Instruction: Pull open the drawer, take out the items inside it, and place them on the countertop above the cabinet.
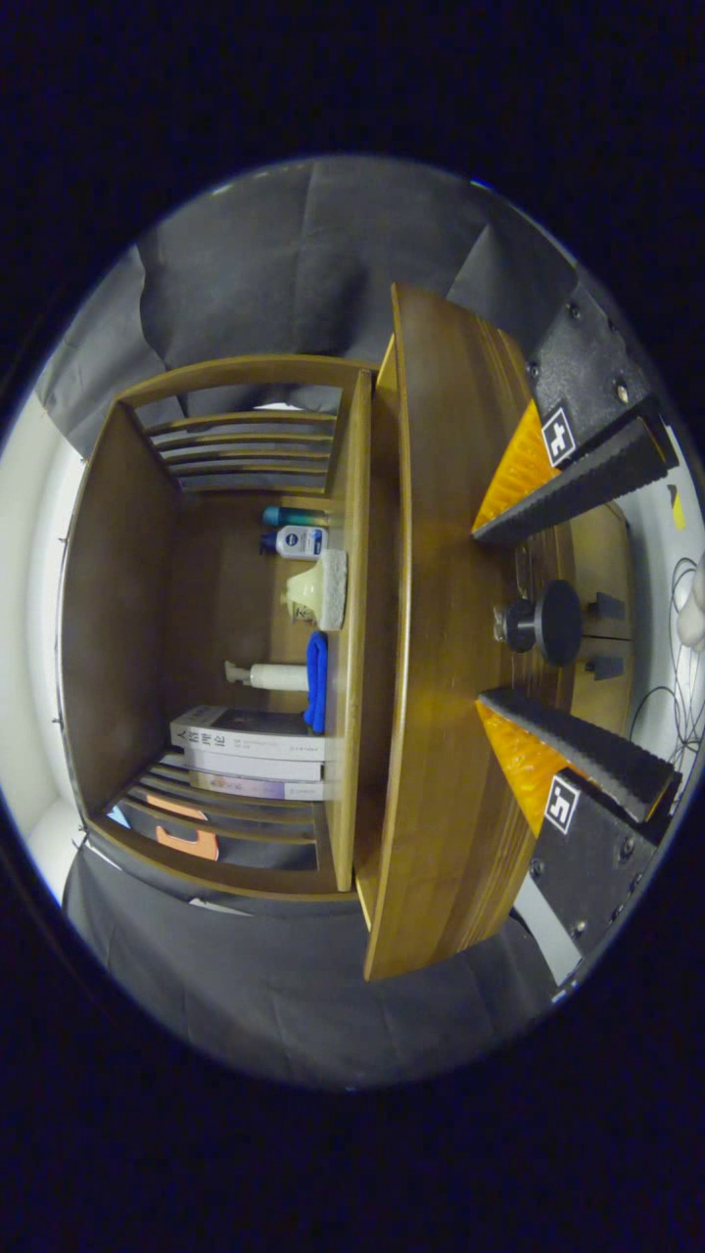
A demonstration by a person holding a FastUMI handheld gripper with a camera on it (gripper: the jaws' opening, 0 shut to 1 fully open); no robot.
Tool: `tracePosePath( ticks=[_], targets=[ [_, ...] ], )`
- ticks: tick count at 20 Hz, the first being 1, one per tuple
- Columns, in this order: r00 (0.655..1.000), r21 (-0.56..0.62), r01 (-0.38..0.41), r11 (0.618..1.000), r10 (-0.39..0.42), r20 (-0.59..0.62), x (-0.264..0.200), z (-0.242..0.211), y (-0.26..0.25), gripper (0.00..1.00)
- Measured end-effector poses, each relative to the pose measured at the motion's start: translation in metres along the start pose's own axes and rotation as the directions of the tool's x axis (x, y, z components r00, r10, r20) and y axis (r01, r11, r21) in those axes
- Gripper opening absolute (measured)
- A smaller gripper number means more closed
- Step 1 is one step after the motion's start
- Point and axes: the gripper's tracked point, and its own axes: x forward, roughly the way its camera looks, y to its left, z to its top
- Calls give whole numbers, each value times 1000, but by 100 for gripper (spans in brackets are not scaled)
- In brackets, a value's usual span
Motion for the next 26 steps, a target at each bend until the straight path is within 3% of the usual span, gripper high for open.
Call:
tracePosePath(
  ticks=[17,26],
  targets=[
    [1000,-4,-10,1000,10,-17,3,0,2,99],
    [998,51,-35,998,38,-49,0,0,4,99]
  ],
)
